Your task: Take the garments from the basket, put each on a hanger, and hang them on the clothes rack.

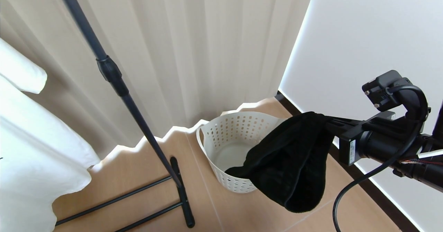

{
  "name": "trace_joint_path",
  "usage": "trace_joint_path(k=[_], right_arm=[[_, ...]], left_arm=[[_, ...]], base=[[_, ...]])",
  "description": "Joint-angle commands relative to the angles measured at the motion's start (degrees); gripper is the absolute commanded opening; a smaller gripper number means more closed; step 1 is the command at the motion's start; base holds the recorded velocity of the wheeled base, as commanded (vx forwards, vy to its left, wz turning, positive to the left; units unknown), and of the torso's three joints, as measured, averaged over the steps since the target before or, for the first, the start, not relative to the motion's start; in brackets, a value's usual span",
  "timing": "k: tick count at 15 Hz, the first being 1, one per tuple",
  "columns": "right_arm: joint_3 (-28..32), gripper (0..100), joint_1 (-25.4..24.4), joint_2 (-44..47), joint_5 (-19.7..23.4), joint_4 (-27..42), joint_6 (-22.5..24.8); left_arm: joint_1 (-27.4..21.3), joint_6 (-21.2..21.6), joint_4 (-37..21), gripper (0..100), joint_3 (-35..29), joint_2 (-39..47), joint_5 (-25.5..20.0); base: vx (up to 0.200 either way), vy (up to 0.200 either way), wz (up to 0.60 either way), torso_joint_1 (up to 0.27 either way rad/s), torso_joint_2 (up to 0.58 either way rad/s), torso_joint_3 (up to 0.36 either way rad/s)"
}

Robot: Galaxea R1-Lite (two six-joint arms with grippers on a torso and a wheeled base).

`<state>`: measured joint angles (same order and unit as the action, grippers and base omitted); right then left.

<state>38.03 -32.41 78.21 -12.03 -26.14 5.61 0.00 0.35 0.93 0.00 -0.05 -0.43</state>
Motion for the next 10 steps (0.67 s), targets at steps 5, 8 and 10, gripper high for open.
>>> trace_joint_path(k=[5, 8, 10], right_arm=[[-0.07, 0, -0.02, 0.27, 0.08, -0.05, 0.02], [-0.24, 0, 0.07, 0.27, 0.08, -0.05, -0.07], [-0.33, 0, 0.07, 0.10, 1.66, -0.05, -0.07]], left_arm=[[0.09, 0.00, 0.04, 100, 0.00, 0.05, -0.01], [0.00, 0.00, 0.04, 100, 0.00, 0.05, -0.01], [0.00, 0.00, 0.04, 100, 0.00, 0.05, -0.01]], base=[[0.000, 0.000, 0.00, 0.005, 0.00, 0.203], [0.000, 0.000, 0.00, 0.004, 0.00, 0.181], [0.000, 0.000, 0.00, 0.005, 0.00, 0.073]])
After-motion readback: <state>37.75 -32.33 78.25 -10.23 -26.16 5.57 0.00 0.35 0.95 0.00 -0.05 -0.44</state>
